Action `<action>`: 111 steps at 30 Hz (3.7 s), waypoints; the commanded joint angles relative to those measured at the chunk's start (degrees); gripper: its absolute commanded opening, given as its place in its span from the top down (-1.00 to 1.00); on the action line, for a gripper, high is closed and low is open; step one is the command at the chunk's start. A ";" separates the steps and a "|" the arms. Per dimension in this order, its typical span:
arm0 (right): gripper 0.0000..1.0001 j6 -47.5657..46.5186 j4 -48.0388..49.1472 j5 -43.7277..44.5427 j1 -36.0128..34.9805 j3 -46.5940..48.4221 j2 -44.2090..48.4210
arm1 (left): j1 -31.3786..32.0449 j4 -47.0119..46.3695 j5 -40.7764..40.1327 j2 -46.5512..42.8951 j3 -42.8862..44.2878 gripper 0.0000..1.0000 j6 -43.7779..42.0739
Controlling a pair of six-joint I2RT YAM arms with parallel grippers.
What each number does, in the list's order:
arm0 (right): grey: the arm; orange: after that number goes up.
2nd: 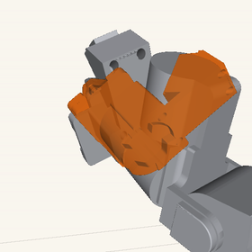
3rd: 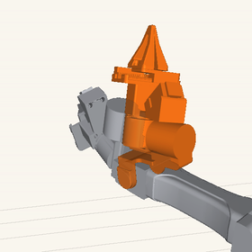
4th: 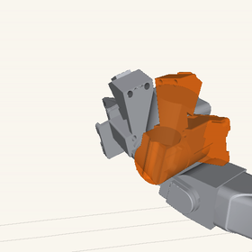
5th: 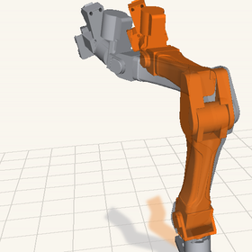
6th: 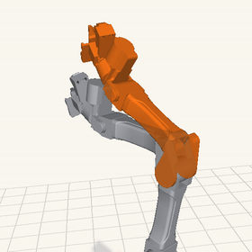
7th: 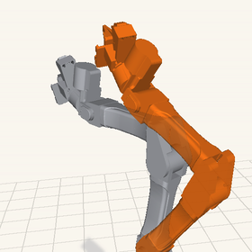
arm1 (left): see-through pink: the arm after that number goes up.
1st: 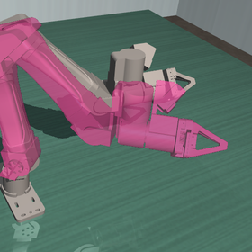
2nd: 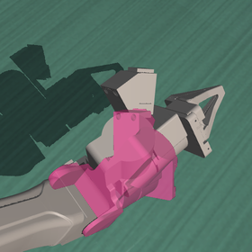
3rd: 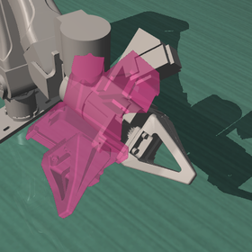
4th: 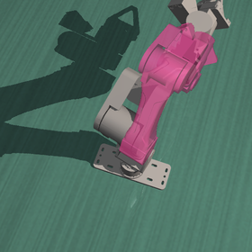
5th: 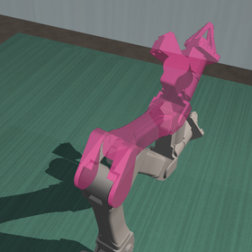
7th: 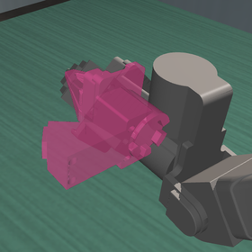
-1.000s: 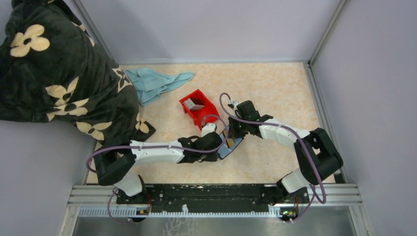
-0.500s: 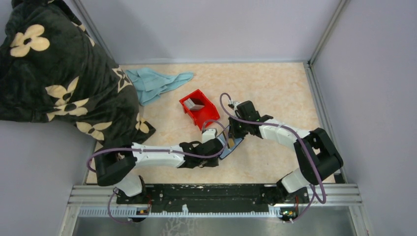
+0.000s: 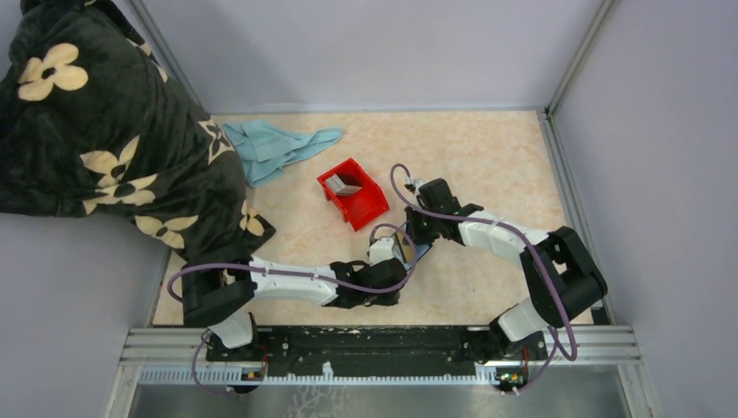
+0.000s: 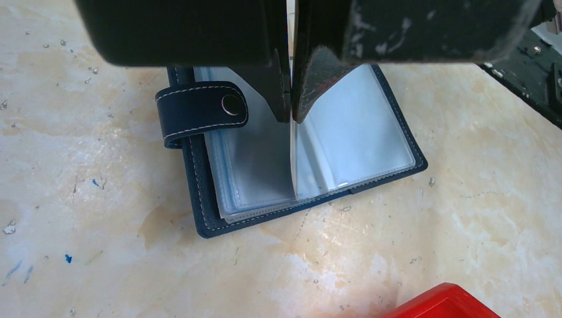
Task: Put the credit cards into the card holder
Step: Insert the credit card into the card holder.
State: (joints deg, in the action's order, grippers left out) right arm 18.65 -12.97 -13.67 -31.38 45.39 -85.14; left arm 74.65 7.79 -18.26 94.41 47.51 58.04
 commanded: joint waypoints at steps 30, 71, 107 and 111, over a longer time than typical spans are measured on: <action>1.00 1.56 -1.77 6.17 -2.91 -0.31 2.97 | -0.45 8.21 -14.87 7.76 2.06 0.40 7.47; 1.00 2.88 -0.41 6.33 -3.64 -0.39 4.17 | -6.58 6.57 -18.94 -6.43 -0.68 0.26 -2.43; 1.00 6.19 0.95 8.37 -1.28 -2.35 8.24 | -12.47 -0.22 -7.15 9.61 5.32 0.45 -9.80; 1.00 6.92 1.16 8.36 -0.93 -3.28 8.24 | -12.52 0.46 -7.48 9.10 4.61 0.45 -8.79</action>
State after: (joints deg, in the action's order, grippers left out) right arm 24.38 -13.26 -5.78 -32.82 43.11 -78.72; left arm 62.81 3.81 -27.18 102.00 54.98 47.53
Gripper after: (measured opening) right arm 0.006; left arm 0.277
